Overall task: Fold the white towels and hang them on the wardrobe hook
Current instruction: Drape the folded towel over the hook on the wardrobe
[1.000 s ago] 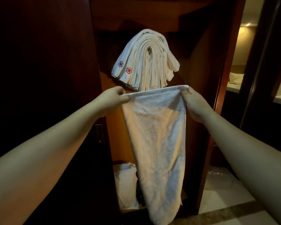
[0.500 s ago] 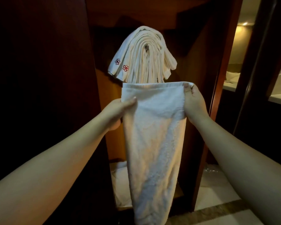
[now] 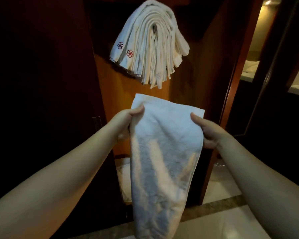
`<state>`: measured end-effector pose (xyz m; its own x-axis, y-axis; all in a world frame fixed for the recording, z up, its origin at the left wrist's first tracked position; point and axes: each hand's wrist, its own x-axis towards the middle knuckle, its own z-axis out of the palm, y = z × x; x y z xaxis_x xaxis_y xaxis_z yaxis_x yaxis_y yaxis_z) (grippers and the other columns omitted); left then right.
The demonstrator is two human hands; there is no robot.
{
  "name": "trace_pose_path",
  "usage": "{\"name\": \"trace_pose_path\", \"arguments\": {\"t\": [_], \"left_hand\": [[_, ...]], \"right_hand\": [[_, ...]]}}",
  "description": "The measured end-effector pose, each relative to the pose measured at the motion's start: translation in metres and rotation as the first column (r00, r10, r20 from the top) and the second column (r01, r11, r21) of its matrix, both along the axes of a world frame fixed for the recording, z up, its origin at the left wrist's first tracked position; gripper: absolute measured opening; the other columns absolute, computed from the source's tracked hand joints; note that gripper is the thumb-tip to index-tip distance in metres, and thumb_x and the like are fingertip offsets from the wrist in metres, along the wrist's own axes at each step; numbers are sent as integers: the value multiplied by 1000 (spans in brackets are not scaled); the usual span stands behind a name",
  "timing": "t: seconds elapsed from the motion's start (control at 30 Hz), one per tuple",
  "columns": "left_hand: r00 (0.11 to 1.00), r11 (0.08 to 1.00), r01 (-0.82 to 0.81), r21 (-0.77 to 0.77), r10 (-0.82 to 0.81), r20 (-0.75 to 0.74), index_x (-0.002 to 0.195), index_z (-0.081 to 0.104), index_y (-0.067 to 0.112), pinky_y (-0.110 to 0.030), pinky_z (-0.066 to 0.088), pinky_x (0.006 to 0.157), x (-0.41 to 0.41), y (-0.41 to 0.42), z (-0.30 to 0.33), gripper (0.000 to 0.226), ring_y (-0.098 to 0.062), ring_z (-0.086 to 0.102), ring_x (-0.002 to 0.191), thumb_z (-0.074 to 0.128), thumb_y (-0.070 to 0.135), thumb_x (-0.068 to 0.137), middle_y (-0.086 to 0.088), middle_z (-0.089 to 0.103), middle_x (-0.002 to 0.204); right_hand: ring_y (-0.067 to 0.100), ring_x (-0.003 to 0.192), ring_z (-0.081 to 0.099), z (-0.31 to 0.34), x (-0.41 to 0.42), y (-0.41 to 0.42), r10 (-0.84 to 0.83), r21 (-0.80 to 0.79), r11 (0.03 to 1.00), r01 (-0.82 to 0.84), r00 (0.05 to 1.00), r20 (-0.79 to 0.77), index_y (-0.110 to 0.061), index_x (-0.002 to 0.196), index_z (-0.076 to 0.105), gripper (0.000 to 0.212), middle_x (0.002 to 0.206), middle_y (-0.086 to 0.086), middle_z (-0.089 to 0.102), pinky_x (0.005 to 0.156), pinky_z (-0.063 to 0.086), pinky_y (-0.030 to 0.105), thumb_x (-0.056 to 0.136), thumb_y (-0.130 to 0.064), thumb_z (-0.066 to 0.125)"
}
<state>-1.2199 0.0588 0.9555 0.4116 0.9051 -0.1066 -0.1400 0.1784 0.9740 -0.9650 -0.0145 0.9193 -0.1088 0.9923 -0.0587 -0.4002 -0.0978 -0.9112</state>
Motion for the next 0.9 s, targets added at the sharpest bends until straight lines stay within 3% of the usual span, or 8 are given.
{"name": "trace_pose_path", "arguments": {"t": [0.1,0.23,0.33,0.47,0.53,0.6,0.7,0.9], "left_hand": [[997,999,-34,12,35,-76,105,71,2,-44,54,95,-2,3,-17,28,-29,72,97,67,27,92,-15,74,109],[974,973,-180,145,197,-112,105,75,6,-51,53,98,-3,3,-51,31,-33,73,96,69,32,90,-16,75,106],[936,926,-308,217,336,-106,94,78,19,-53,53,96,3,-14,-86,27,-27,73,95,64,42,88,-4,77,96],[890,872,-376,313,434,-140,84,66,35,-28,50,77,19,-55,-114,26,-1,64,82,49,34,103,10,70,85],[896,886,-381,262,424,-130,86,59,39,-16,46,71,27,-69,-128,20,4,58,78,49,35,103,15,64,86],[903,900,-389,199,415,-111,90,56,38,-5,46,66,32,-78,-140,15,6,57,78,50,34,103,17,61,89],[901,888,-342,305,402,-160,97,63,30,-6,47,66,36,-88,-147,16,3,63,79,48,30,104,12,67,88],[935,915,-288,282,332,-122,112,67,27,-8,49,72,37,-86,-152,25,4,67,89,46,37,105,17,72,90]], "right_hand": [[23,112,69,-18,-3,9,-133,-36,991,132,991,-21,-6,120,71,43,127,13,69,91,59,37,85,-31,65],[26,112,69,-41,-24,18,-260,-32,963,267,956,139,-3,122,64,37,121,15,71,103,51,43,96,-28,60],[33,101,73,-62,-53,15,-424,-86,888,451,878,224,-2,115,67,42,110,17,74,96,55,46,98,-40,62],[38,93,72,-77,-99,0,-524,-128,793,596,774,355,-9,103,69,48,97,22,72,75,52,37,97,-54,53],[24,82,67,-82,-119,-9,-488,-71,815,575,748,449,-8,109,67,53,87,9,68,69,47,32,101,-56,46],[14,86,66,-87,-133,-17,-458,0,844,537,720,521,-13,116,65,48,97,1,70,67,49,22,103,-53,42],[-2,84,63,-94,-141,-26,-390,91,903,419,715,581,-20,122,64,44,95,-11,68,58,44,3,104,-50,37],[3,102,62,-89,-131,-28,-195,33,973,228,741,642,-22,126,64,60,114,-4,68,80,45,17,103,-59,23]]}}
